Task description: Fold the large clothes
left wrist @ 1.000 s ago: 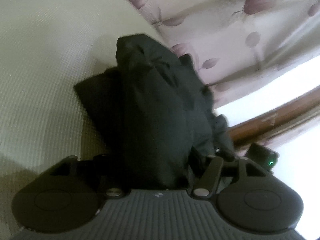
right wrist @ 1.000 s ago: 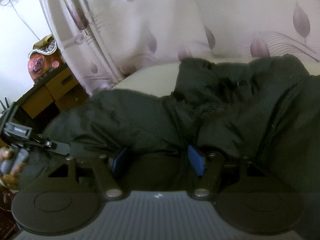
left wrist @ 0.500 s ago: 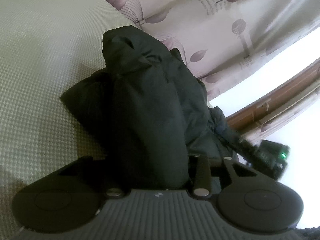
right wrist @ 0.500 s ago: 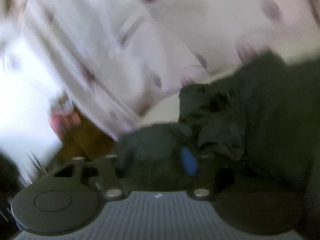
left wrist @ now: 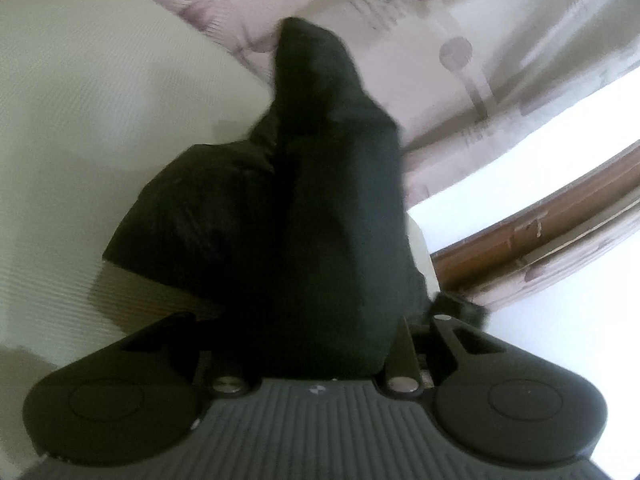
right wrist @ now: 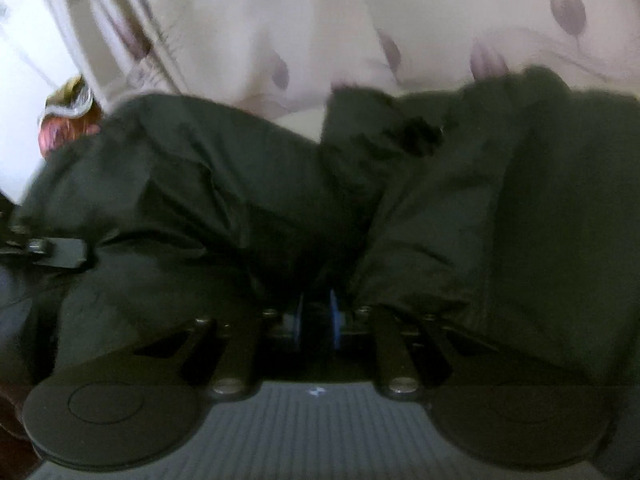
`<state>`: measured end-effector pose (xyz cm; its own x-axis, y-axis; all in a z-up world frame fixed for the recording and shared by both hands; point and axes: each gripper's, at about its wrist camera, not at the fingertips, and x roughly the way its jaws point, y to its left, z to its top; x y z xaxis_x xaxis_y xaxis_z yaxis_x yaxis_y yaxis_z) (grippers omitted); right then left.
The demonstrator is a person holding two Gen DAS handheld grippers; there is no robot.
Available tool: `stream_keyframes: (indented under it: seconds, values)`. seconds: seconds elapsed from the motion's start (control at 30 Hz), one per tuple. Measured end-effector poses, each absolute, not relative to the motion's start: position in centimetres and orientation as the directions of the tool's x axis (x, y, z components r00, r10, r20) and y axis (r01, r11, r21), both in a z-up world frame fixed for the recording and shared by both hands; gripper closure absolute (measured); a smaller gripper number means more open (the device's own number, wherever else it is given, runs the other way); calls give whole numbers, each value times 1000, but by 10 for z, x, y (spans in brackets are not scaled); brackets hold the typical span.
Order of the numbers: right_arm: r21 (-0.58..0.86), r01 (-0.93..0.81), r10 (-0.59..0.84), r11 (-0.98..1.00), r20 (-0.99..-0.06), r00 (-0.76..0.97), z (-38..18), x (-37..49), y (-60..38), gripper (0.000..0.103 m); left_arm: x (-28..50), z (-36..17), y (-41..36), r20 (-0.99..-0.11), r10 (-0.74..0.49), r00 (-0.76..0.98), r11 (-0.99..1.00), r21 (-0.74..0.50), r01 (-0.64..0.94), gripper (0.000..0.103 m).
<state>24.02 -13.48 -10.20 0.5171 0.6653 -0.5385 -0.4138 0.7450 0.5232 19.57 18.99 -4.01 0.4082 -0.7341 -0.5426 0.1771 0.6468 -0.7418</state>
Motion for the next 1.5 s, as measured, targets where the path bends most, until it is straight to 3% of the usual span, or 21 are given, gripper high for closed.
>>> stream_keyframes:
  seconds: [0.2,0.33,0.47,0.6,0.67,0.7,0.73,0.8,0.83,0.93,1.1,1.23,1.5]
  values:
    - [704,-303,734,642,-450,509,-113,248,-163,90,196,-3,108,-607,-705,367,691,-705,161,71]
    - [781,-234,757,579,-410,509,-115,247,-182,90,191,-1,76,-595,-716,365,683,-704,193,57]
    - [821,-199,758,536,-364,541,-110,229,-214,89,178,-10,68,-531,-760,375,629,-745,223,31]
    - [840,-206,759,502,-314,570,-94,206,-258,85,158,-19,58,-496,-752,435,633,-727,265,24]
    - [854,-223,764,470,-267,587,-79,194,-280,75,147,-23,51,-457,-753,474,621,-732,281,18]
    - [859,-239,767,453,-239,595,-69,189,-290,55,143,-27,45,-441,-748,497,622,-728,289,17]
    - [859,-259,769,442,-214,603,-61,184,-299,24,138,-31,40,-429,-741,516,627,-717,306,14]
    - [847,-301,765,437,-175,620,-38,174,-313,8,127,-35,28,-408,-724,556,650,-672,354,11]
    - [839,-315,766,444,-172,620,-28,172,-319,8,122,-37,21,-406,-713,572,668,-642,376,8]
    - [809,-321,764,493,-225,605,-6,174,-319,8,108,-42,10,-359,-705,612,679,-592,435,2]
    - [754,-324,758,571,-333,560,-2,177,-306,8,102,-50,-4,-319,-684,656,706,-517,484,2]
    - [733,-330,764,596,-389,515,1,176,-299,8,99,-53,-15,-316,-668,674,730,-454,511,2]
    - [574,-382,689,724,-588,423,23,186,-268,8,78,-60,-49,-311,-574,758,819,-245,519,0]
